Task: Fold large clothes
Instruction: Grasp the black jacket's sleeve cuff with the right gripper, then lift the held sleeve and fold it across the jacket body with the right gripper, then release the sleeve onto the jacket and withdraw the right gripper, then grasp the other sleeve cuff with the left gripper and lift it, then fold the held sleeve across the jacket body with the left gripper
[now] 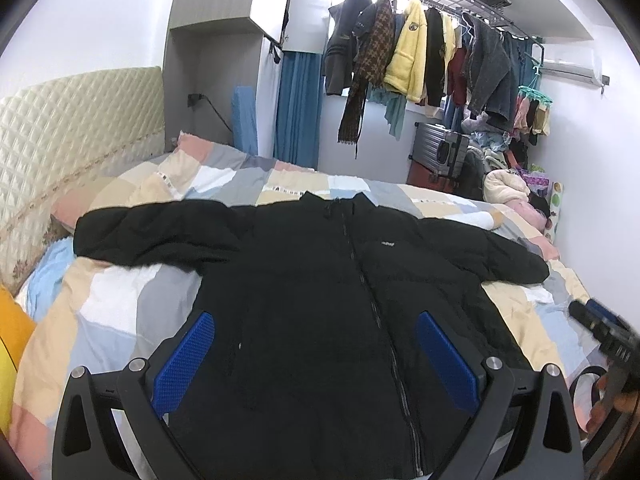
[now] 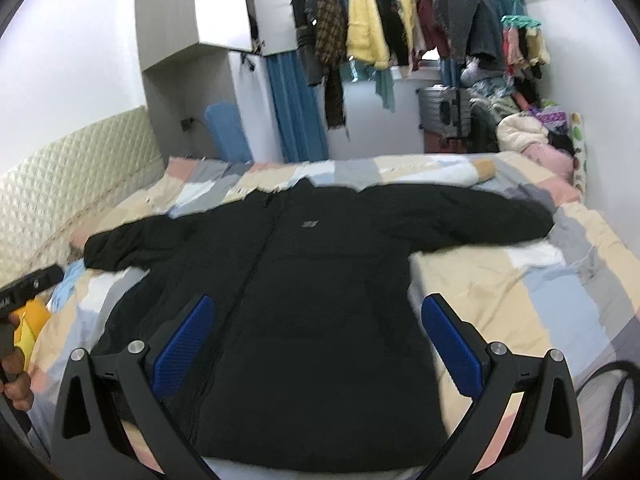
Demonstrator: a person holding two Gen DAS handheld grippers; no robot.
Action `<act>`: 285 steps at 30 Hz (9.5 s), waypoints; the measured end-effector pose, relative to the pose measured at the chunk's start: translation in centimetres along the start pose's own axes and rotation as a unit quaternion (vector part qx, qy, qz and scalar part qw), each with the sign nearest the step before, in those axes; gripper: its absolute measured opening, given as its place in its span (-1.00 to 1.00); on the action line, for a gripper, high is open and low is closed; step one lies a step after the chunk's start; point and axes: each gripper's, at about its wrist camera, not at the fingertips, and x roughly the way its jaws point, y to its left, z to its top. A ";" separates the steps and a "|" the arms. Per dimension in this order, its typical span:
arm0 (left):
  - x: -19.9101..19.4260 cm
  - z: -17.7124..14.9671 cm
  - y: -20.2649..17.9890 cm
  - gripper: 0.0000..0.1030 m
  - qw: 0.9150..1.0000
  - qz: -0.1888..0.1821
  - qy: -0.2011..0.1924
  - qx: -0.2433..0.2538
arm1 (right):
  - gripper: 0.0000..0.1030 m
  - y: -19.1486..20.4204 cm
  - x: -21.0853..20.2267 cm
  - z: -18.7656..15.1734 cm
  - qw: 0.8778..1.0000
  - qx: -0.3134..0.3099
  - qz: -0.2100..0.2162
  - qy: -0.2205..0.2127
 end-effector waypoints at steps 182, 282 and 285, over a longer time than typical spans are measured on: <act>5.0 -4.6 8.3 0.99 0.996 -0.032 -0.069 -0.054 | 1.00 5.6 -3.1 -4.3 0.995 -0.061 0.033 -0.073; 17.0 22.4 -7.5 -0.94 0.989 0.014 -0.114 0.093 | 1.00 -2.4 5.4 -2.6 0.997 0.024 0.072 -0.003; 19.0 19.8 -12.5 -0.94 0.987 -0.003 -0.119 0.112 | 1.00 -3.5 5.2 -2.7 0.997 0.030 0.064 -0.013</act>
